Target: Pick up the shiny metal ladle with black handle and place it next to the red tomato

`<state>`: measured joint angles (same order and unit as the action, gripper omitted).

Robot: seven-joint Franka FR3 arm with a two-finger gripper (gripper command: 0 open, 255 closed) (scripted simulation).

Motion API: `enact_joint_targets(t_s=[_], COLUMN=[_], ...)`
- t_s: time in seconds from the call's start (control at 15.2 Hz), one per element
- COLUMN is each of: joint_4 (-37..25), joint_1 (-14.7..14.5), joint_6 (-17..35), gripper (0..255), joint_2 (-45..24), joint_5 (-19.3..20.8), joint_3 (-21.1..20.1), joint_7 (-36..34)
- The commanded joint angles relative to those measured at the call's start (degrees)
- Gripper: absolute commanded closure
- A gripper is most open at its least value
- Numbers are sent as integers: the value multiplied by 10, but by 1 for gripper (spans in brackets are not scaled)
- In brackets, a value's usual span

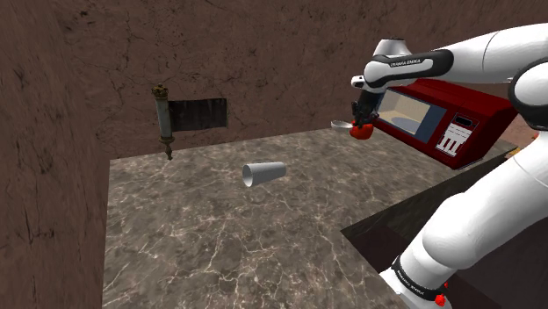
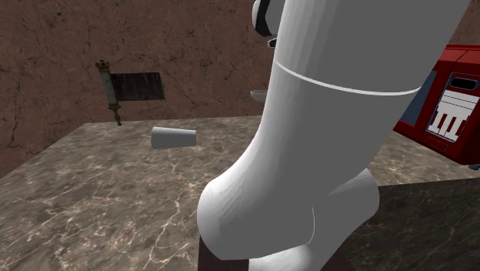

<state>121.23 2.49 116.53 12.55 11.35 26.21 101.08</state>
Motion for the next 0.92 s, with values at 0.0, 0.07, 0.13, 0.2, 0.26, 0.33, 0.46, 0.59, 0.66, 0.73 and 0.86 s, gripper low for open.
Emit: enact_joint_targets(t_s=[0.0,0.07,0.13,0.2,0.26,0.33,0.46,0.59,0.66,0.73,0.86], joint_4=[4,5,5,5,5,4,-1,-8,-12,-18,-30], joint_1=[11,17,22,28,33,38,48,57,61,65,73], joint_6=[3,4,5,6,7,8,10,11,12,13,14], gripper=[255,255,255,255,255,255,255,255,255,255,255], joint_2=[5,7,9,10,11,11,8,3,-1,-5,-17], joint_5=[3,4,5,6,6,6,4,1,-2,-5,-14], joint_3=[17,26,35,44,53,62,81,101,112,122,144], joint_7=[28,41,55,69,83,97,127,158,174,191,225])
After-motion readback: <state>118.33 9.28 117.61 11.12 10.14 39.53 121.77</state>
